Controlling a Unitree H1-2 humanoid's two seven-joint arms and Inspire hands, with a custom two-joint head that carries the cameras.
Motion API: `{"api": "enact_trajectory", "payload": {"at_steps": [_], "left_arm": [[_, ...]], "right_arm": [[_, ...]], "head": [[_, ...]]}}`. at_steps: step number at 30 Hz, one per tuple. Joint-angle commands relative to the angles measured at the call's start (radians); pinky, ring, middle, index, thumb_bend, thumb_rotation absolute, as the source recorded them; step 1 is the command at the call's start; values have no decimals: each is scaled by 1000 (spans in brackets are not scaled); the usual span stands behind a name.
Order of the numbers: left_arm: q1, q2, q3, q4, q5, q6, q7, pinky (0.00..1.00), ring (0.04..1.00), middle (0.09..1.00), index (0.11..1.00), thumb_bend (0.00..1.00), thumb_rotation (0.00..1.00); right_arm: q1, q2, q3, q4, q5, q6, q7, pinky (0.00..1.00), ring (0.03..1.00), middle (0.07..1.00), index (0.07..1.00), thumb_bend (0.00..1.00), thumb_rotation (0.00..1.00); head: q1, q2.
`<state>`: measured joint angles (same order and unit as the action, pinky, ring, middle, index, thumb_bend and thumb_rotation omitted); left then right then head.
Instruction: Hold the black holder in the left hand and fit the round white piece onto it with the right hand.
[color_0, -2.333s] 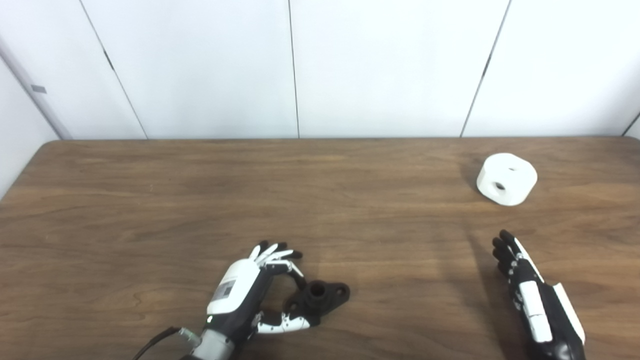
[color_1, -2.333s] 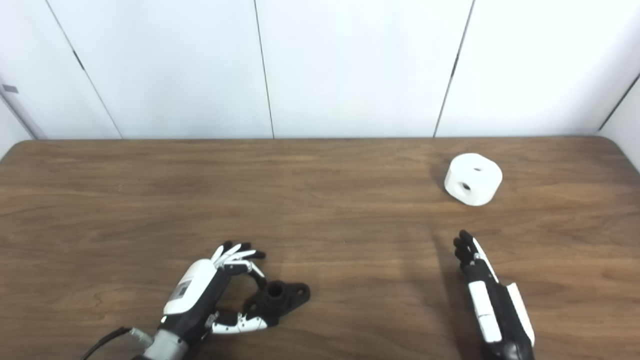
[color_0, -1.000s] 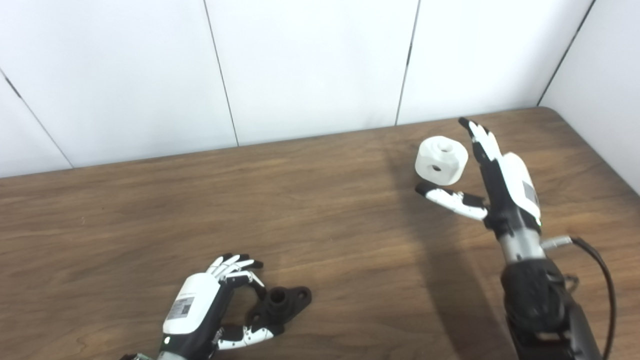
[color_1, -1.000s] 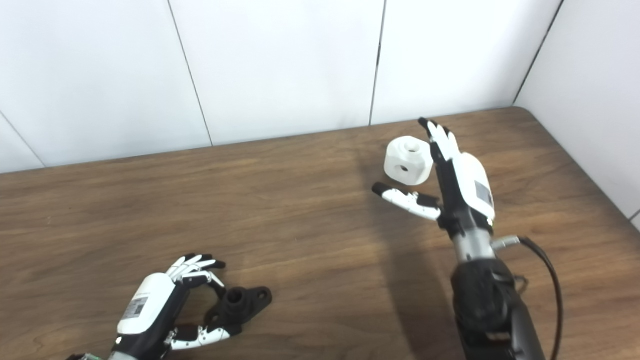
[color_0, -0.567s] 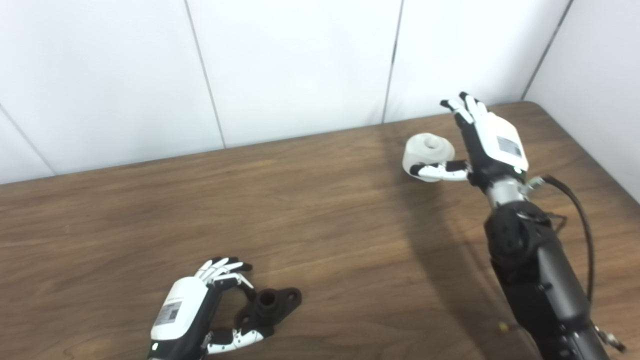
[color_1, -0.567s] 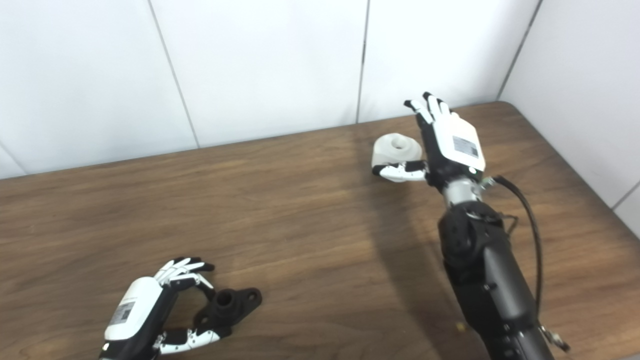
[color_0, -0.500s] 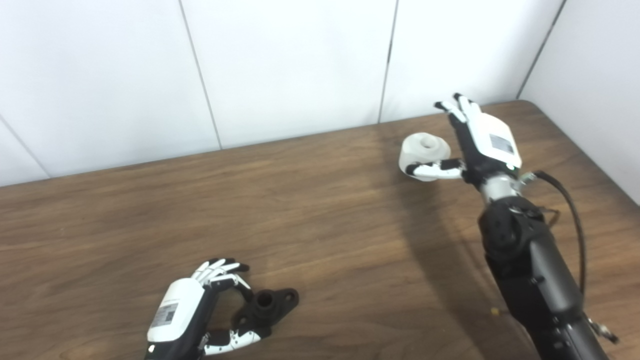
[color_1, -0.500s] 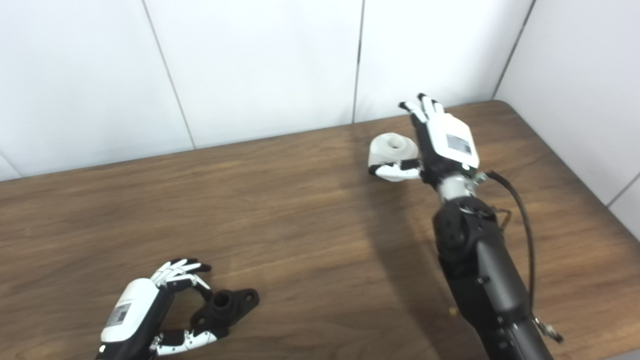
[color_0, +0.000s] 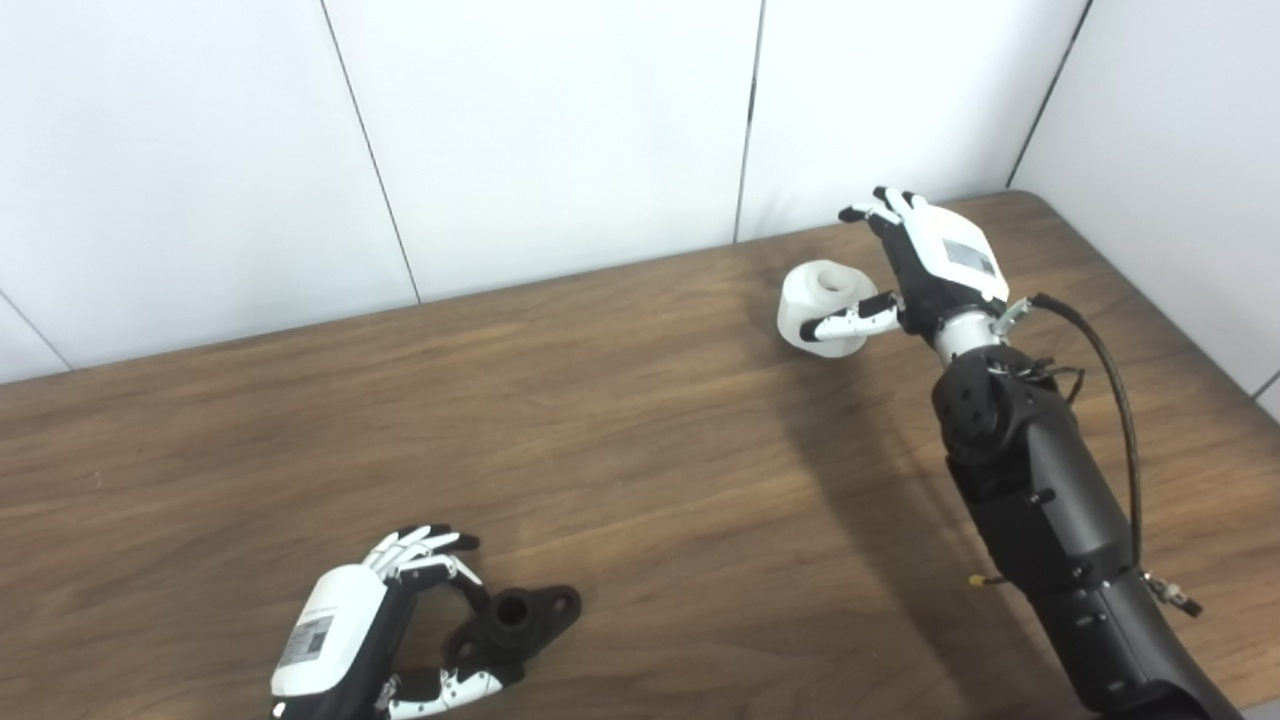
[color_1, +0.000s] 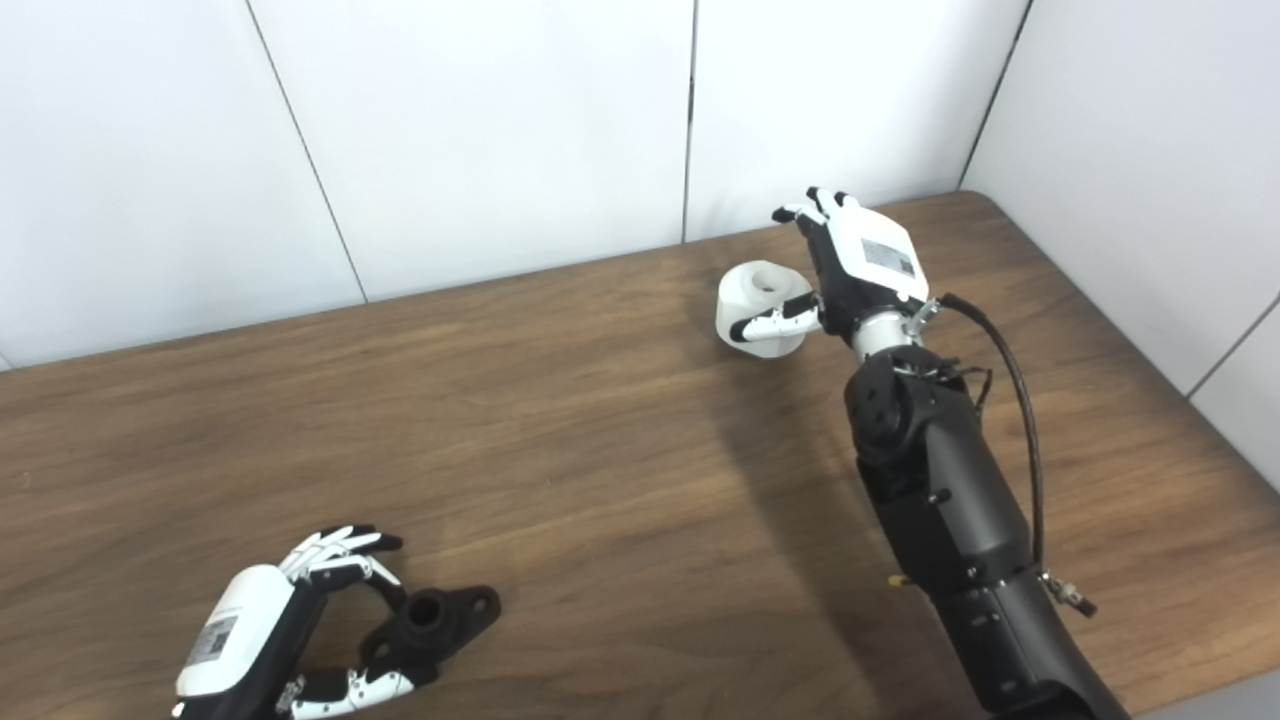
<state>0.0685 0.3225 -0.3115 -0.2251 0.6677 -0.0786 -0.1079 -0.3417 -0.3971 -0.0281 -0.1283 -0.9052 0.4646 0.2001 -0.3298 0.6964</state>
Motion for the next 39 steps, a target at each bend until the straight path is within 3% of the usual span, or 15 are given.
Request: {"api": "enact_trajectory", "payload": {"at_steps": [1, 7, 14, 22, 30, 39], "left_arm": [[40, 14, -10, 13, 5, 46, -58, 895, 880, 807, 485, 520, 45], [40, 12, -3, 12, 0, 42, -55, 897, 880, 806, 485, 520, 45], [44, 17, 4, 7, -6, 33, -57, 897, 883, 808, 485, 519, 44], [40, 17, 9, 8, -8, 41, -63, 893, 881, 807, 485, 519, 44], [36, 12, 4, 24, 2, 28, -53, 891, 880, 803, 485, 520, 44], [37, 9, 2, 44, 3, 24, -47, 897, 887, 811, 485, 519, 44]], "right_arm": [[-62, -19, -16, -12, -22, 5, -1, 901, 992, 953, 811, 775, 305], [-106, 4, -43, 29, -65, 5, 58, 926, 992, 953, 800, 783, 288], [-134, 26, -60, 60, -93, 5, 102, 876, 980, 943, 785, 779, 266], [-172, 25, -85, 145, -71, 5, 109, 910, 978, 936, 764, 788, 228], [-178, 8, -90, 170, -69, 5, 138, 860, 968, 928, 754, 798, 268], [-174, 2, -88, 209, -46, 5, 95, 840, 967, 933, 748, 788, 254]], "head": [[-4, 1], [-8, 14], [-26, 29], [-19, 18], [7, 20], [28, -7]]}}
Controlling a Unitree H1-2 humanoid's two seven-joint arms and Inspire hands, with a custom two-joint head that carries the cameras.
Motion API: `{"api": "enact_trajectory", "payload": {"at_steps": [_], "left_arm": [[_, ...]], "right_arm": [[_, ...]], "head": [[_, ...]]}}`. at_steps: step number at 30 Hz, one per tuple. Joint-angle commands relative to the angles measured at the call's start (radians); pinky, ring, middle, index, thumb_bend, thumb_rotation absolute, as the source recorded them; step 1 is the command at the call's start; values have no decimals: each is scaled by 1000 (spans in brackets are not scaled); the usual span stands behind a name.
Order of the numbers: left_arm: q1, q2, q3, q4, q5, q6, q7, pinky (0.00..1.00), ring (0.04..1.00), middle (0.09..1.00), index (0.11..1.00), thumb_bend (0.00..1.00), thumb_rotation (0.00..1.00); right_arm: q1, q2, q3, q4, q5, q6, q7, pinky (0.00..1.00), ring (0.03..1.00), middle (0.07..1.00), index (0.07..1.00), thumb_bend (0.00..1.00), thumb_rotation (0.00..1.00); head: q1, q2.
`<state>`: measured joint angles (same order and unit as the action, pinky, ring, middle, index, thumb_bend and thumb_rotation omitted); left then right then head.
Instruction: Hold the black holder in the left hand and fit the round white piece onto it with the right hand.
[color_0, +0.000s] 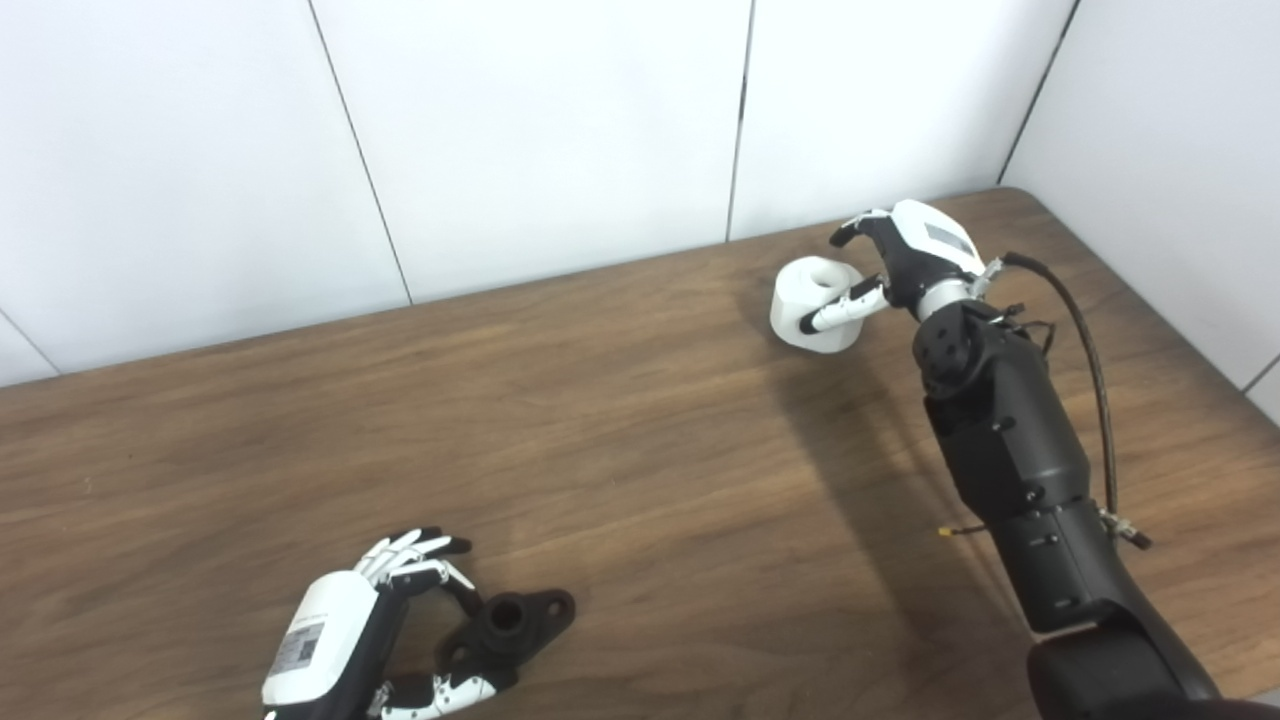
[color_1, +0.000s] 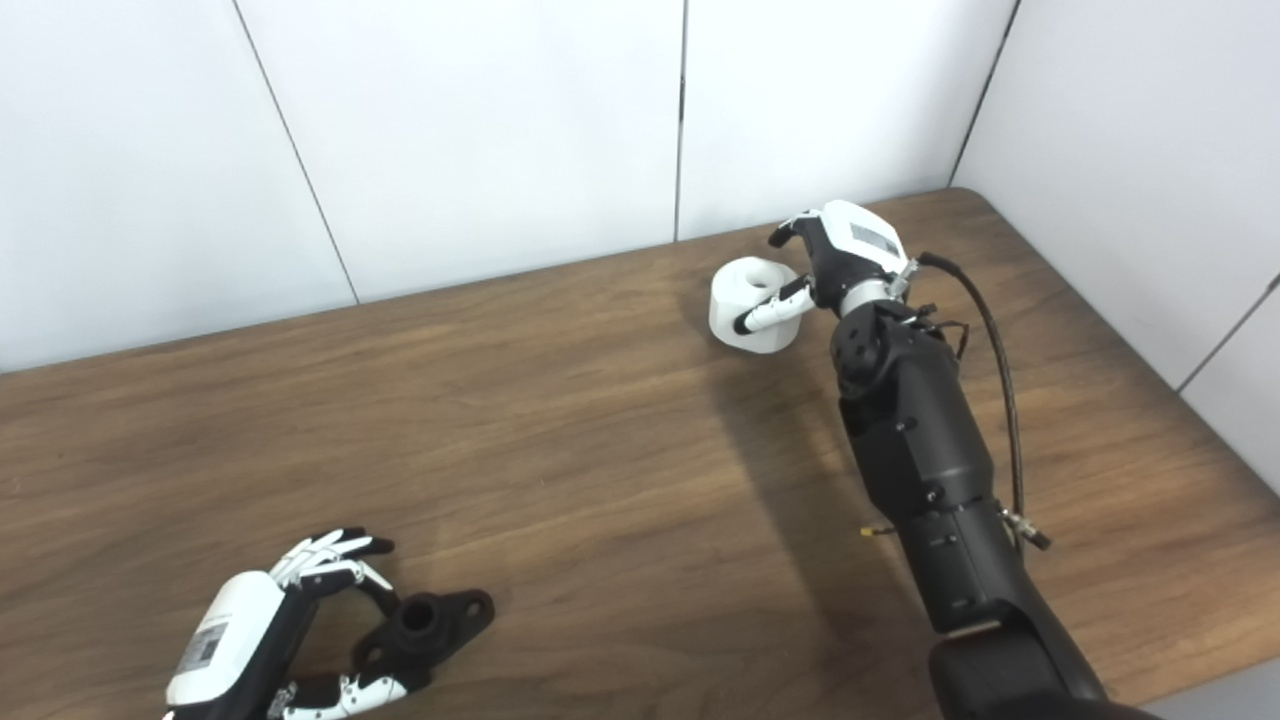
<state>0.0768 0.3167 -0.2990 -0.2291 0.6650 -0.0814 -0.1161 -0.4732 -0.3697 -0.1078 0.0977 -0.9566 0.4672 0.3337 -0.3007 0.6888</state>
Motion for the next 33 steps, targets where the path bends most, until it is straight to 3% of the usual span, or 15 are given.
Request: {"api": "enact_trajectory", "payload": {"at_steps": [1, 8, 13, 20, 22, 23, 33], "left_arm": [[29, 14, -11, 50, 7, 26, -37, 895, 886, 810, 485, 520, 44], [28, 11, -8, 45, 2, 34, -47, 904, 896, 813, 485, 519, 44], [25, 3, -10, 63, 7, 23, -32, 897, 891, 807, 485, 520, 45], [28, 2, -7, 64, 0, 23, -33, 907, 901, 814, 485, 520, 45], [28, 3, -4, 66, 1, 19, -27, 904, 897, 810, 485, 520, 45], [29, 3, -3, 66, 3, 19, -25, 904, 895, 808, 485, 520, 45], [28, 6, 2, 67, 3, 18, -25, 902, 887, 803, 485, 520, 44]], "right_arm": [[-40, -28, -4, -14, 7, 2, -42, 835, 965, 932, 744, 788, 253], [-33, -55, 27, 3, 21, 2, -45, 846, 973, 875, 701, 779, 273], [-22, -73, 34, 6, 82, -17, -114, 771, 939, 901, 663, 808, 208], [-8, -87, 51, -2, 120, -9, -183, 706, 885, 839, 567, 822, 175], [-7, -89, 53, -6, 133, -9, -196, 720, 889, 837, 505, 588, 151], [-5, -90, 55, -8, 138, -10, -202, 725, 890, 832, 496, 557, 147], [0, -95, 78, -5, 153, -11, -262, 725, 844, 790, 484, 525, 134]], "head": [[1, -3], [8, -12], [37, -15], [19, -17], [21, -18], [21, -18], [13, -23]]}}
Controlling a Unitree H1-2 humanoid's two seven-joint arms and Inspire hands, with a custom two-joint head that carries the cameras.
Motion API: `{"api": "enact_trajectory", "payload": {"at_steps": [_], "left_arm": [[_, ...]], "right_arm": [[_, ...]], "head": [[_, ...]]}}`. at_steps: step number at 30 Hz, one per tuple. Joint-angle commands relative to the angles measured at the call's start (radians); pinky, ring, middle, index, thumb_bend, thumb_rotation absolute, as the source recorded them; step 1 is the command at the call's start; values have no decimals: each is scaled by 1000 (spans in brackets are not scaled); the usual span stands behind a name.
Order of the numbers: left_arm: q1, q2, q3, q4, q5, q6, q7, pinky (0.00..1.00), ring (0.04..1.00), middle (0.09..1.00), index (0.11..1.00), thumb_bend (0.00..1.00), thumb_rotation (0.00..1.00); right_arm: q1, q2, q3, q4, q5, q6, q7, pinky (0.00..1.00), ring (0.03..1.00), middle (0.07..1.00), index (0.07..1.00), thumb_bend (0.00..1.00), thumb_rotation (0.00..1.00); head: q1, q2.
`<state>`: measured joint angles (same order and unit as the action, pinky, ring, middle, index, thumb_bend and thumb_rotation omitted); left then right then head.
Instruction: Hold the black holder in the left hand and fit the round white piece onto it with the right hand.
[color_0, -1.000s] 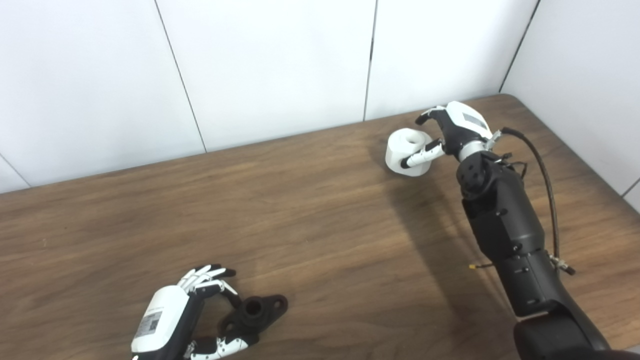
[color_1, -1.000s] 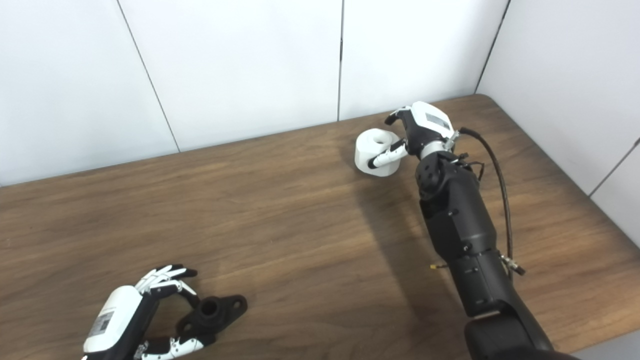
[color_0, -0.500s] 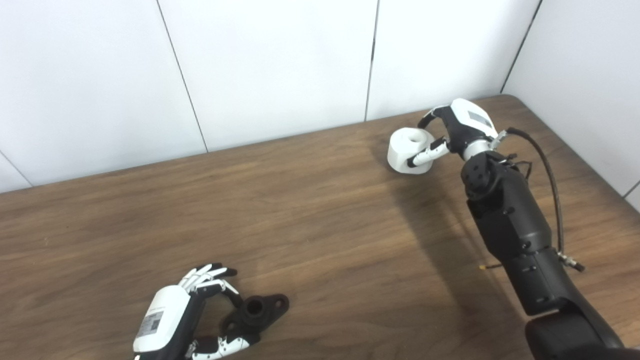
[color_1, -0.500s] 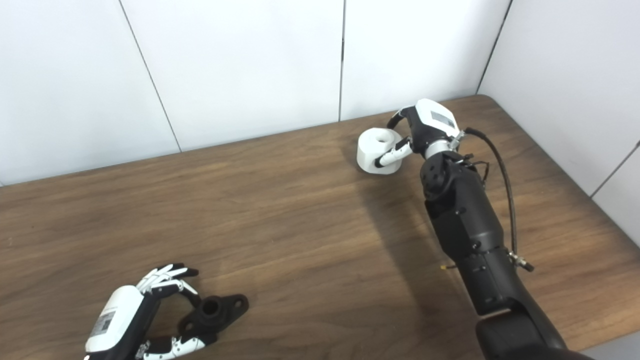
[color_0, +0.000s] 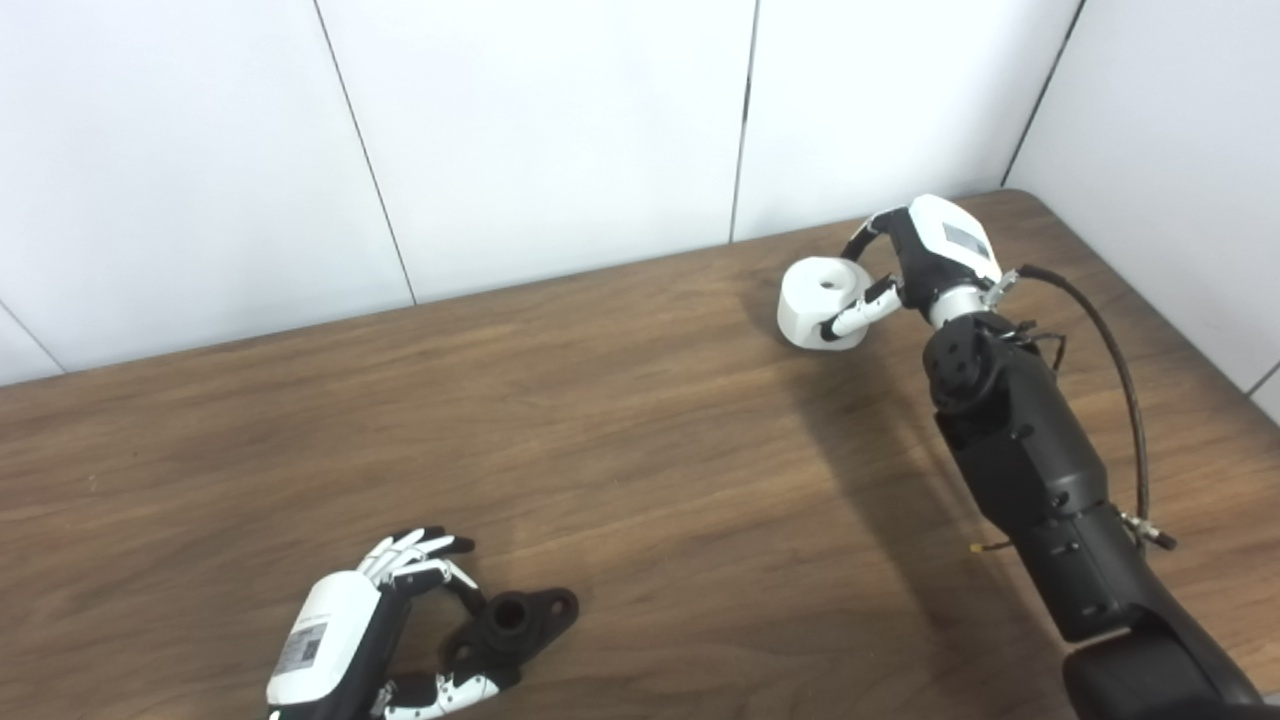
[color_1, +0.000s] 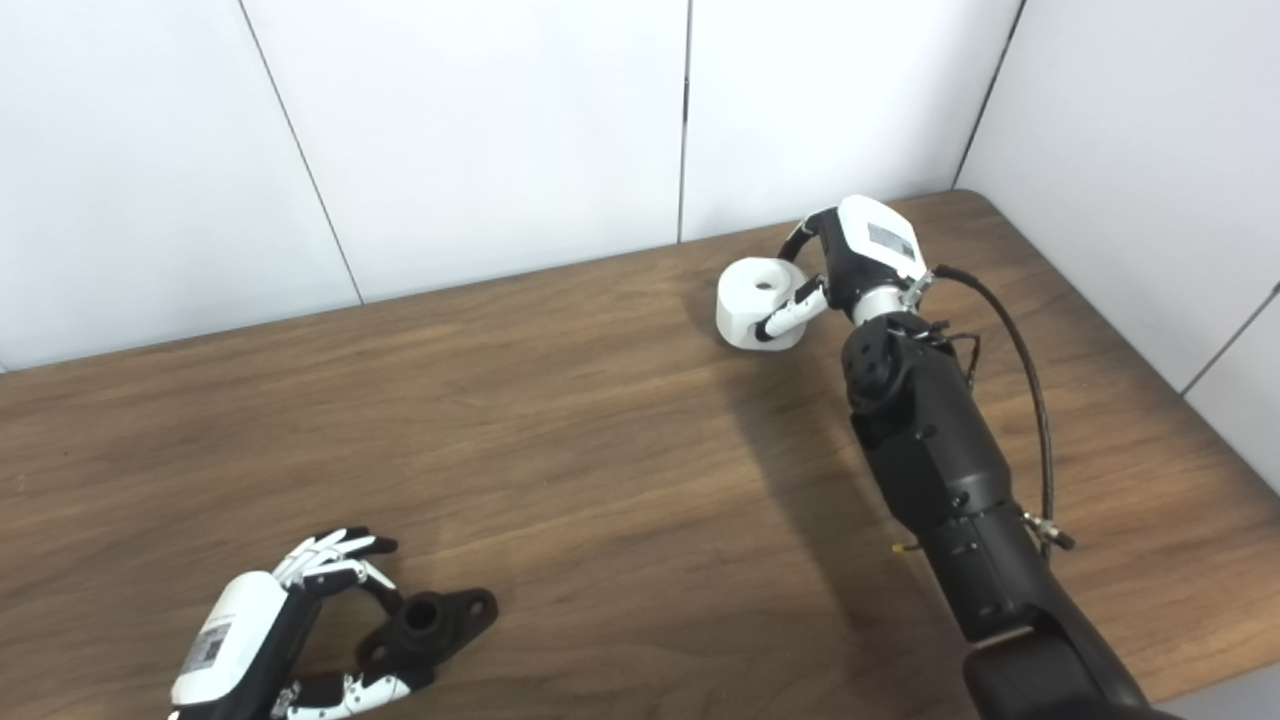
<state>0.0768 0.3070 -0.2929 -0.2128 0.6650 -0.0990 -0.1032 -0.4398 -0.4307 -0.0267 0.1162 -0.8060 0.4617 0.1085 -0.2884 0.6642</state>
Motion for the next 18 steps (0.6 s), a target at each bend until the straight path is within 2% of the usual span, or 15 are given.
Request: {"api": "enact_trajectory", "payload": {"at_steps": [1, 11, 18], "left_arm": [[28, 16, -3, 51, 2, 34, -38, 902, 886, 803, 485, 520, 44], [22, 13, -5, 62, 2, 28, -33, 900, 886, 802, 485, 519, 43], [17, 6, -19, 66, 18, 33, -27, 892, 884, 800, 485, 519, 43]], "right_arm": [[-32, -35, -3, -25, 6, -5, -36, 723, 839, 787, 484, 525, 133], [-9, -48, 11, -46, 38, -37, -62, 714, 839, 777, 483, 524, 132], [46, -73, 35, -263, 35, -18, 9, 758, 856, 780, 484, 525, 134]], "head": [[0, 1], [-7, -23], [20, -26]]}}
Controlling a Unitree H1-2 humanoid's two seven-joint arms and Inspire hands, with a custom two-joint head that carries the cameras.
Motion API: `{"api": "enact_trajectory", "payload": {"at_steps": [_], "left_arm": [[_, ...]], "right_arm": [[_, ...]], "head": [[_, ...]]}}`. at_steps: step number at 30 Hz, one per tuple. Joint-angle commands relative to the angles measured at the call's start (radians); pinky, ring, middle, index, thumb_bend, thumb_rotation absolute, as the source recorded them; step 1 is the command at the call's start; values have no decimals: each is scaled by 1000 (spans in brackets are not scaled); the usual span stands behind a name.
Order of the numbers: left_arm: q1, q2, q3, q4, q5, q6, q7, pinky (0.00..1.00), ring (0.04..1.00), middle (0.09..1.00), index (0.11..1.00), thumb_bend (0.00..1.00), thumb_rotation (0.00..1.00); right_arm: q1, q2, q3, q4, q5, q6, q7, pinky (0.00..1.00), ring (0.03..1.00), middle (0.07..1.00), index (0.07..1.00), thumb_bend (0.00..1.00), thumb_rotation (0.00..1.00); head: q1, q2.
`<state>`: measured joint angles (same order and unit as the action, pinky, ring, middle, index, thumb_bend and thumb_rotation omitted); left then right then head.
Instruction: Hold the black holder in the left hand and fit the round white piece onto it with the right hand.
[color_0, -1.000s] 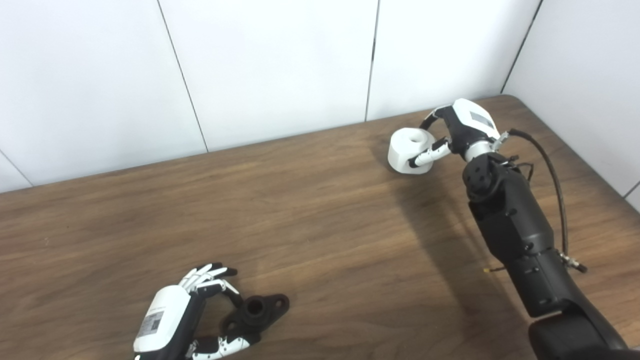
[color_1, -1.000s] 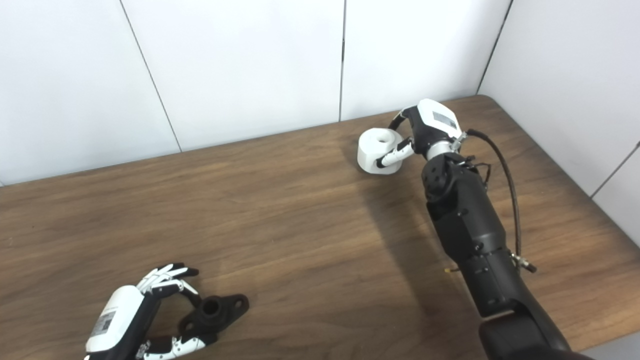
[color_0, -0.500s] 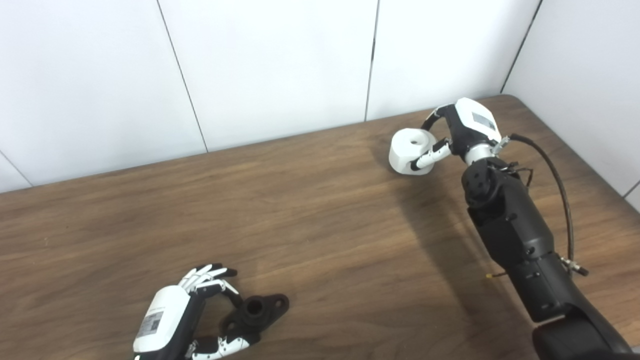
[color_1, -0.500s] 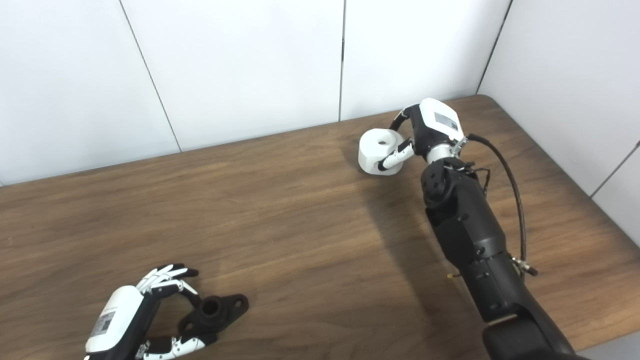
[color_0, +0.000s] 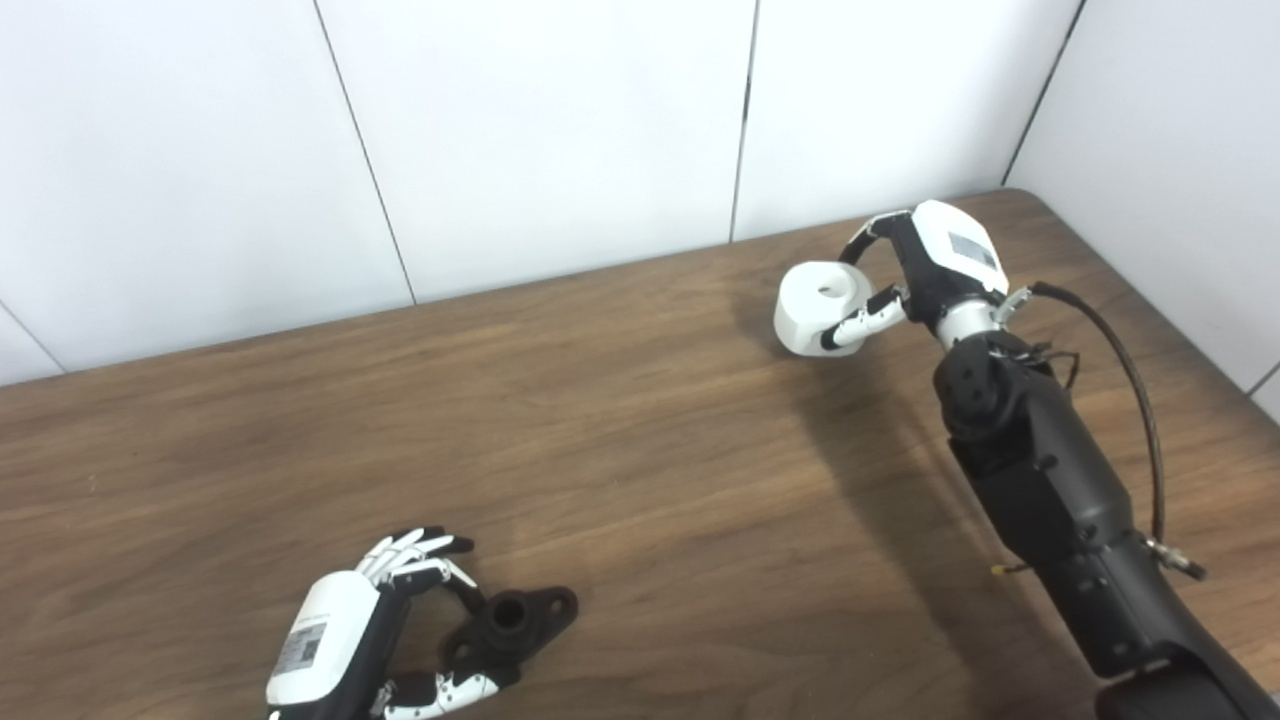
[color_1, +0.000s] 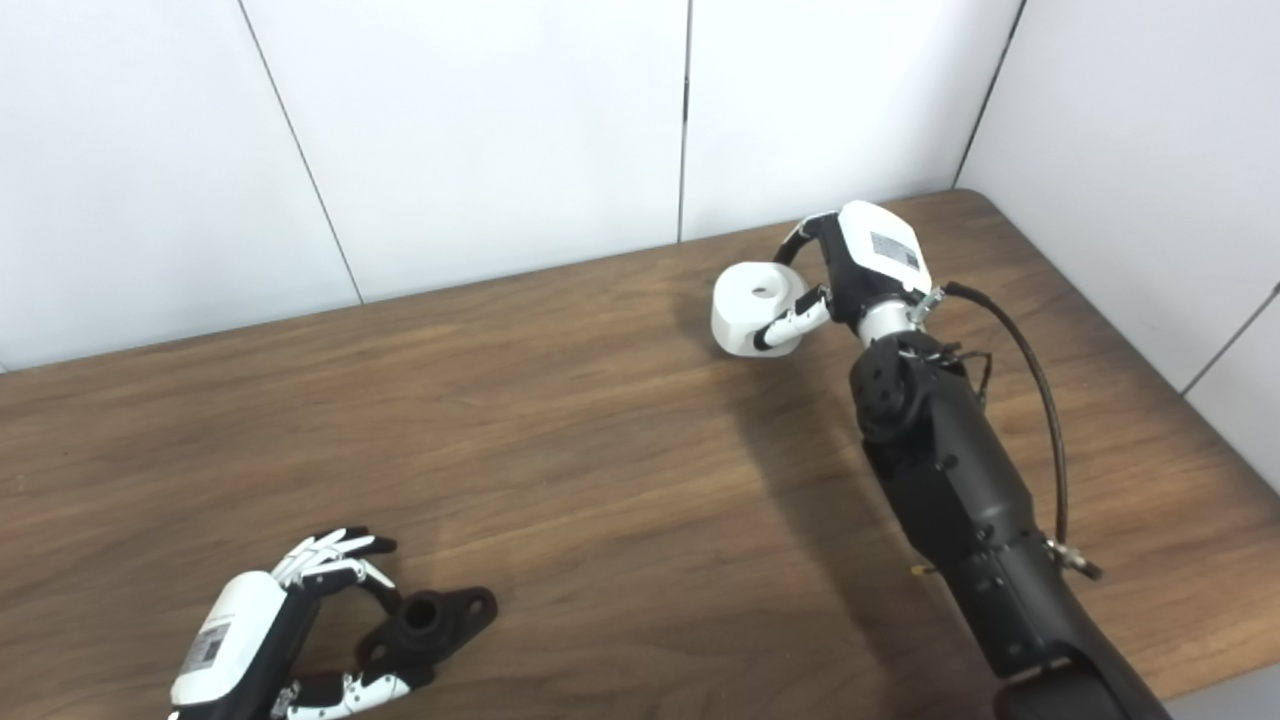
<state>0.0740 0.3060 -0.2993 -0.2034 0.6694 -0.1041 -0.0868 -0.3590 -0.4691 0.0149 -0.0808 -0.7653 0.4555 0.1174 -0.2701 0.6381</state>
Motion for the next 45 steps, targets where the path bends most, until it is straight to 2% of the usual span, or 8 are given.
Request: {"api": "enact_trajectory", "payload": {"at_steps": [1, 9, 18, 23, 27, 37, 41, 45], "left_arm": [[19, 5, -15, 56, 18, 41, -43, 892, 884, 800, 485, 519, 43], [13, -20, -36, 67, 64, 50, -36, 877, 882, 802, 485, 520, 46], [11, -47, -57, 69, 97, 67, -35, 904, 899, 815, 485, 521, 49], [9, -55, -63, 59, 108, 75, -36, 907, 899, 815, 485, 521, 49], [8, -57, -65, 43, 109, 86, -46, 909, 903, 818, 485, 521, 49], [-8, -55, -78, 13, 117, 128, -81, 906, 908, 825, 485, 522, 51], [-12, -55, -81, 1, 114, 143, -88, 906, 912, 824, 485, 522, 51], [-16, -57, -85, -10, 119, 157, -99, 908, 916, 828, 485, 522, 51]], "right_arm": [[-28, -41, -2, -109, -11, -5, 21, 756, 856, 779, 483, 525, 134], [1, -74, 3, -395, -40, 13, 244, 786, 865, 782, 483, 524, 134], [10, -16, -60, -627, -84, 14, 571, 811, 862, 781, 483, 524, 136], [6, 52, -43, -729, -120, 13, 738, 788, 871, 782, 482, 524, 133], [24, 98, 6, -776, -149, 10, 779, 778, 863, 779, 482, 524, 133], [50, 186, 86, -793, -184, -2, 799, 798, 860, 775, 482, 524, 134], [46, 218, 115, -803, -223, -5, 834, 791, 868, 778, 482, 525, 136], [59, 250, 135, -799, -223, -18, 834, 808, 863, 775, 482, 525, 136]], "head": [[9, 1], [83, 16], [189, 68], [210, 101], [210, 132], [214, 194], [213, 205], [222, 214]]}}
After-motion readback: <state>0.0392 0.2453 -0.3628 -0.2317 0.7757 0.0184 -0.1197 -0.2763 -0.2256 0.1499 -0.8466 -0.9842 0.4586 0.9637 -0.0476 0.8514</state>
